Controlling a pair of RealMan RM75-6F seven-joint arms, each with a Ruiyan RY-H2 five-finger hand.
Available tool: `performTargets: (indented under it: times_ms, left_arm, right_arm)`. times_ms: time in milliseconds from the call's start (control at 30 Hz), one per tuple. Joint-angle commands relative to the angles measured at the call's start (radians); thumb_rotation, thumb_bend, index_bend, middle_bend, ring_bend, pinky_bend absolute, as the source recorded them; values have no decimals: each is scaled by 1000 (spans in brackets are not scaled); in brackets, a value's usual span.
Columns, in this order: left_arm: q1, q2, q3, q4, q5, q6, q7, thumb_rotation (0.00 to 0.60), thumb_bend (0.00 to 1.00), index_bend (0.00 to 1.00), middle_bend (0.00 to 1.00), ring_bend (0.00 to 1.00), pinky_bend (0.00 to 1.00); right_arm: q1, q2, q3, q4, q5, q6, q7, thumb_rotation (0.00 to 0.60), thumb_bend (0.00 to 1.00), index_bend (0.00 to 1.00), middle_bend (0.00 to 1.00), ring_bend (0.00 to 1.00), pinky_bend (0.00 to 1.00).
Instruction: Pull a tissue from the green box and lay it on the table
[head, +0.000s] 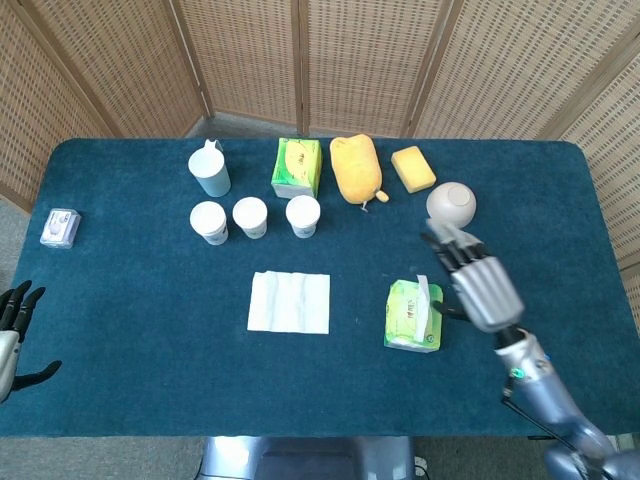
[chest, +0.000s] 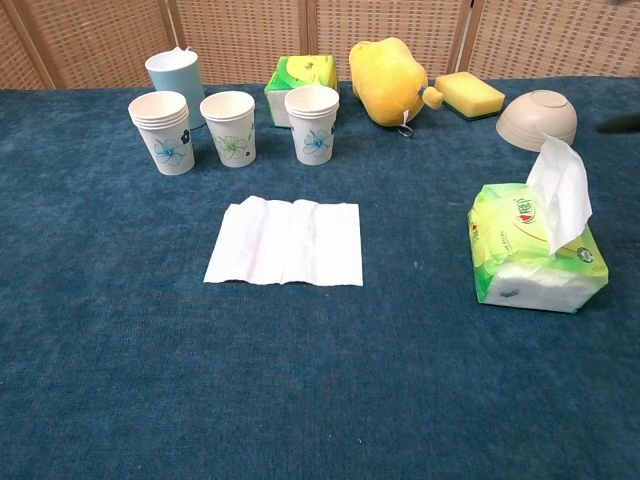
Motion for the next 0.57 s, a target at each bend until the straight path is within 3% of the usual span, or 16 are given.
performTargets:
  times_ms: [33,300,567]
  left_arm:
    - [0,-1,5,-4,10,2,5,600,0,0,0,0,0]
    - [10,2,18,-13,43,20,5,600,0,0,0,0,0]
    - [10,-3,19,3,22,5,13,600,0,0,0,0,0]
  right_arm:
    - [-82,49,-41,-37,81,28,-50,600,0,0,0,0,160]
    - [-232,80,-88,-64,158,116,-97,600,0,0,0,0,61]
    - [-317,4,-50,1,107,266,-9,600,0,0,0,0,44]
